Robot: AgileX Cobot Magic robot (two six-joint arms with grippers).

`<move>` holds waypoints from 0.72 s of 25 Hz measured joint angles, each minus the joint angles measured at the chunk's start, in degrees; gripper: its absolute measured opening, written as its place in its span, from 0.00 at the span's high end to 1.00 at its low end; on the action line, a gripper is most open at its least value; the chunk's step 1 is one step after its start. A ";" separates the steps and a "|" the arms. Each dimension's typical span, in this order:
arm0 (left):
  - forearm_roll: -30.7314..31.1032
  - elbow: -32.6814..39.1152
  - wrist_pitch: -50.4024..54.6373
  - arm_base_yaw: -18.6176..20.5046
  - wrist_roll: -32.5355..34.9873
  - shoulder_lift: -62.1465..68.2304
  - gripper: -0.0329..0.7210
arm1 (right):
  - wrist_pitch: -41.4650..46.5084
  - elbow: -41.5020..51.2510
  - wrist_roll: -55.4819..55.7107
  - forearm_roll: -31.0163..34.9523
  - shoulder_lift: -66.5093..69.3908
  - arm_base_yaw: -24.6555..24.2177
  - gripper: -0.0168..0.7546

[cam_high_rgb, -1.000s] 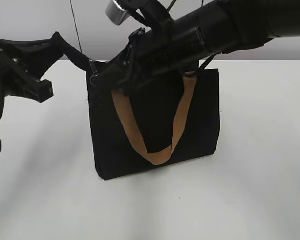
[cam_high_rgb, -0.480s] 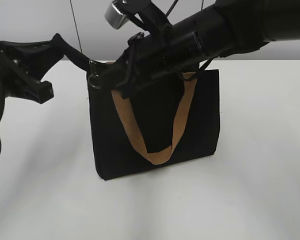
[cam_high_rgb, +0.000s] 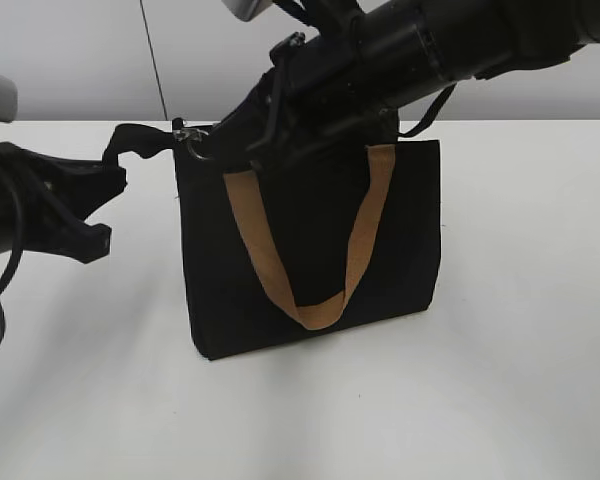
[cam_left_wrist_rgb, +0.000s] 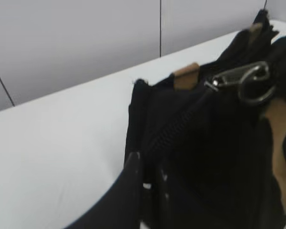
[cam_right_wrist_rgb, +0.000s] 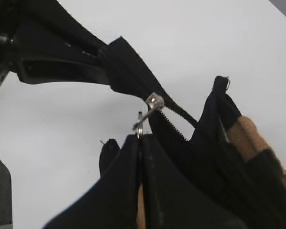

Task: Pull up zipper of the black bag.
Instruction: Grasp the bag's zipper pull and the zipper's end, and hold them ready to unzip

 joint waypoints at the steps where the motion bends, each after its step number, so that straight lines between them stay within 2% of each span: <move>1: 0.00 0.00 1.15 0.00 0.00 0.45 0.95 | 0.35 0.00 1.46 -1.03 -0.13 0.00 0.98; 7: -0.11 0.00 4.73 0.00 0.00 1.48 0.95 | 1.96 0.00 8.67 -7.09 -0.20 -1.12 0.98; 15: -0.23 0.00 8.53 0.28 0.00 1.55 0.95 | 1.96 0.00 9.63 -8.49 -0.20 -3.59 0.98; 18: -0.23 0.00 9.68 1.83 0.00 1.55 0.95 | 2.01 0.00 9.69 -8.88 -0.20 -4.87 0.98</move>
